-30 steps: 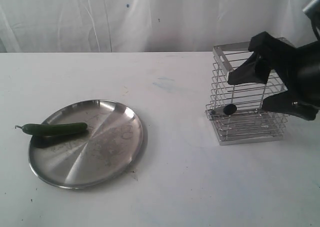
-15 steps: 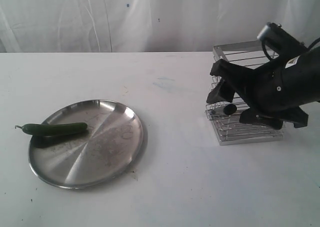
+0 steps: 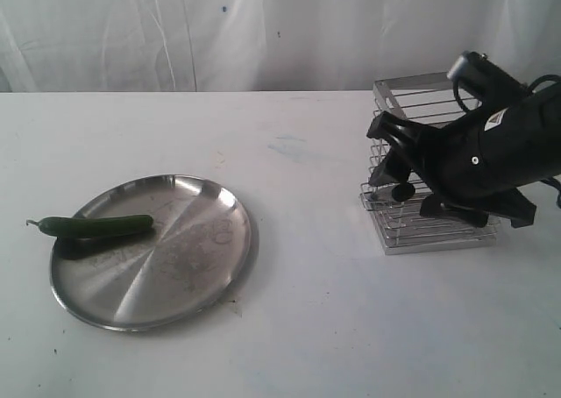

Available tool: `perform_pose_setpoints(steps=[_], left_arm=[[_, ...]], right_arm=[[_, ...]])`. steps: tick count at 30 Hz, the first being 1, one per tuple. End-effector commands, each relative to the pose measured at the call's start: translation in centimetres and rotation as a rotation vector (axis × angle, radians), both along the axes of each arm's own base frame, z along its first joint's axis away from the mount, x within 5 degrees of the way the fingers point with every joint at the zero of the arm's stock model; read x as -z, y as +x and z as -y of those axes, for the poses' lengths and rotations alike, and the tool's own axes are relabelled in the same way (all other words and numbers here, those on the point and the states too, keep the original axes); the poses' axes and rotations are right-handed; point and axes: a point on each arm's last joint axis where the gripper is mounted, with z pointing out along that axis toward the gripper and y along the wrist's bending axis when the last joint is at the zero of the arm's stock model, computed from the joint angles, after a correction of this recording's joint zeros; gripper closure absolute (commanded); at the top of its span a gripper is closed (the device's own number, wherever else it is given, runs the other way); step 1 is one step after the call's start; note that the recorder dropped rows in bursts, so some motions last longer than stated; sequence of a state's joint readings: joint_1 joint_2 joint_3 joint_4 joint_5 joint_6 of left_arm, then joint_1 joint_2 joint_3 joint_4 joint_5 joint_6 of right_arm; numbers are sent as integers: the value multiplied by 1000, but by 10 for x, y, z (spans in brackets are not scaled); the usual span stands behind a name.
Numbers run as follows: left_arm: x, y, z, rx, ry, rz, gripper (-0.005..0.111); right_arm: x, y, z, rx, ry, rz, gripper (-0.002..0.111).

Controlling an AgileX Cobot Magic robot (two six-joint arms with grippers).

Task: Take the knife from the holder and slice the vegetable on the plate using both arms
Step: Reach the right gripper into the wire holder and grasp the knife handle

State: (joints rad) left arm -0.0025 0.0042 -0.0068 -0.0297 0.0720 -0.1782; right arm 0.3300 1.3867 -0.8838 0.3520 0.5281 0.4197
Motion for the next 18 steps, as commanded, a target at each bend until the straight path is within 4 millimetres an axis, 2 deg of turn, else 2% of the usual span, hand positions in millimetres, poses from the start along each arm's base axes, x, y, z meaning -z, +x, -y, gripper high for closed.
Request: perform_pose_setpoints(steps=[1,5,10,18], left_arm=[[2,0,0,-2,-8,1,107],[2,0,0,-2,-8,1,107],[2,0,0,-2,-8,1,107],[2,0,0,-2,-8,1,107]], right_arm=[[-2,0,-6,-14,4,34,48],[-3,-2,-15,-43,5,55,48],[3,1,-16,-44,-5,38,48],[7,3,-15,-59,-37,38,60]])
